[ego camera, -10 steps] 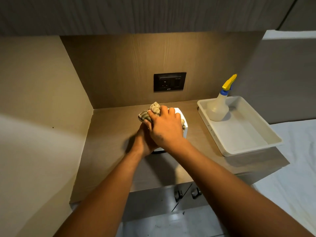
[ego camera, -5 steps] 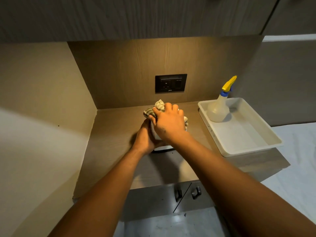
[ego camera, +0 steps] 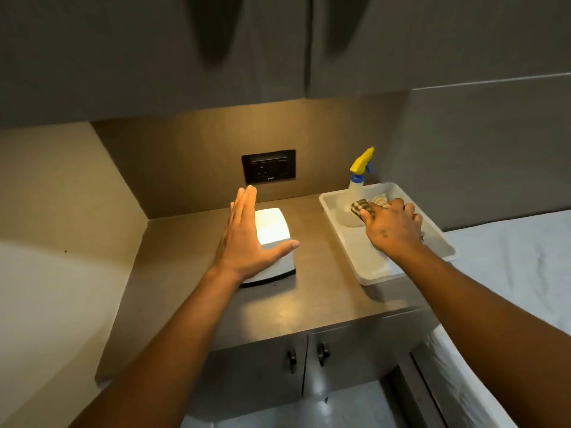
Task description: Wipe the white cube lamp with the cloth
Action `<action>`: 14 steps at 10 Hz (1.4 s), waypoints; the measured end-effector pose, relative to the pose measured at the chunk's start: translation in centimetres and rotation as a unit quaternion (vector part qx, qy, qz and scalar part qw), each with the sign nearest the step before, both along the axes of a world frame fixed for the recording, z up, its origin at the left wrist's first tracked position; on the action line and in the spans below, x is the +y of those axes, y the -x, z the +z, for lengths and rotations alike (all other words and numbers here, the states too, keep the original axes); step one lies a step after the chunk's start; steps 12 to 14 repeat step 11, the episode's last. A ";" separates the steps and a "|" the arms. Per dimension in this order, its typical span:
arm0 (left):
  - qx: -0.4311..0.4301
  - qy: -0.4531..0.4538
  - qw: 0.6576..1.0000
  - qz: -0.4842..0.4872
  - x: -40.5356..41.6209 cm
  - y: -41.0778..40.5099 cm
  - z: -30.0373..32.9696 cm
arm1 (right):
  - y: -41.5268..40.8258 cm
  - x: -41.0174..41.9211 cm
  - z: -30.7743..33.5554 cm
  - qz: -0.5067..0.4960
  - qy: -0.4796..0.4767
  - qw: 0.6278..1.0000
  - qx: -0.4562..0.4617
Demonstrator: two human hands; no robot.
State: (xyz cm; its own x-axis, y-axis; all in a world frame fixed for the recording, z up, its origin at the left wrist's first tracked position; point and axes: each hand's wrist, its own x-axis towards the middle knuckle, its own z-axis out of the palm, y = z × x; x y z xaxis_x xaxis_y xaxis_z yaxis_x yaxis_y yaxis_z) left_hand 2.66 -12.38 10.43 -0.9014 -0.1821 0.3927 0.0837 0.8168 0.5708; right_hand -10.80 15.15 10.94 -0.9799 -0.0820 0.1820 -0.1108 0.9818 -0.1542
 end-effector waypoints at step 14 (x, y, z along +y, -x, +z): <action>-0.256 0.139 0.955 -0.048 13.2 3.3 -12.0 | 2.0 2.6 -2.7 0.055 0.010 0.986 -0.155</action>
